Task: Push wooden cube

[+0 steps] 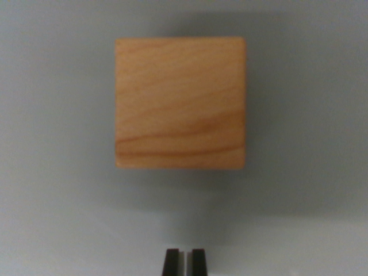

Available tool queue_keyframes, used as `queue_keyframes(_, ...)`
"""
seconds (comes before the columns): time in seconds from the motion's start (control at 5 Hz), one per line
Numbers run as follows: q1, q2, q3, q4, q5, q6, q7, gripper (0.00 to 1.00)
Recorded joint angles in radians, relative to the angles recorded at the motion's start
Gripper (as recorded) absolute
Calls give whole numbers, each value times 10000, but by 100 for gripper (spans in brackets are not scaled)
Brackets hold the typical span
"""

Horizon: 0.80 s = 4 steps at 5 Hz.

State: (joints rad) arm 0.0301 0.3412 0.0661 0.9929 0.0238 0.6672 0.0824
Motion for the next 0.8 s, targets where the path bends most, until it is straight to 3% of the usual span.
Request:
queue_keyframes(0.2,2,161,-7,264,-8,104,-2,100)
queue_keyframes(0.4,2,161,-7,264,-8,104,-2,100)
queue_keyframes(0.6,4,357,-16,587,-19,230,-5,100)
queue_keyframes(0.8,4,357,-16,587,-19,230,-5,100)
